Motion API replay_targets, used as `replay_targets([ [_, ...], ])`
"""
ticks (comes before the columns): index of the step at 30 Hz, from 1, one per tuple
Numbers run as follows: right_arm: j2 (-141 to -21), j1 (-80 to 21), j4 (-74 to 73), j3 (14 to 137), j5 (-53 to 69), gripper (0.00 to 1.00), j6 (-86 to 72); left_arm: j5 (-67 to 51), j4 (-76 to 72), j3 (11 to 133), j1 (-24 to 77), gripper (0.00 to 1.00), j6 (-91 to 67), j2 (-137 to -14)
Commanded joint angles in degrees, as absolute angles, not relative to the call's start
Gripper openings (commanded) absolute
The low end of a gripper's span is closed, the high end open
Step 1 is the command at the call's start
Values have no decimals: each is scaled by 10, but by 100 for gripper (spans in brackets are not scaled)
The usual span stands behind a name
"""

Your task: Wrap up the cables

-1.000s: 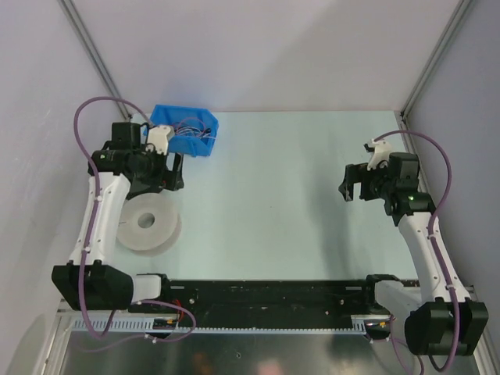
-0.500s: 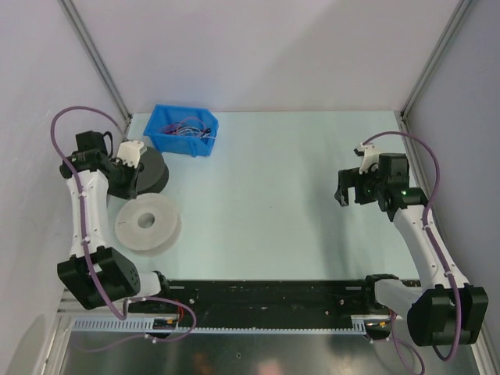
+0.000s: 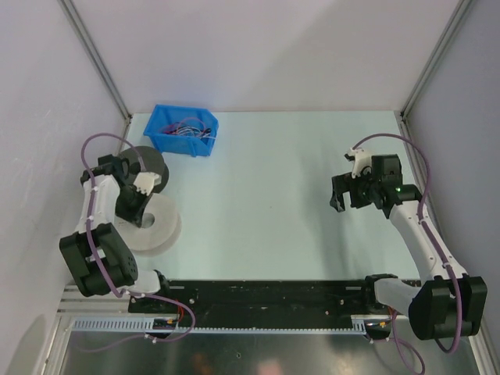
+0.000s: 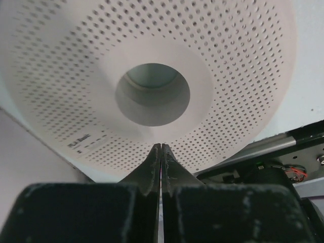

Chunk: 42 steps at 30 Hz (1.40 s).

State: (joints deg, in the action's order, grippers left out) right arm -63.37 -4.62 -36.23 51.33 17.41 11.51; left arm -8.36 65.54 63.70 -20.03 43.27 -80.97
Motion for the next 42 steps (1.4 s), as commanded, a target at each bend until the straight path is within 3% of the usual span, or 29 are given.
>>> replay_targets([
  [1,-652,-55,-376,540,193,99,129,-63,616,591,-203,0,465,-799],
  [27,-667,-61,-383,553,200,99,133,-45,499,557,-141,0,445,-828],
  [34,-667,-62,-372,553,206,99,128,-71,488,555,-24,0,386,-812],
  [42,-656,-60,-366,555,216,99,122,-76,461,626,194,0,282,-911],
])
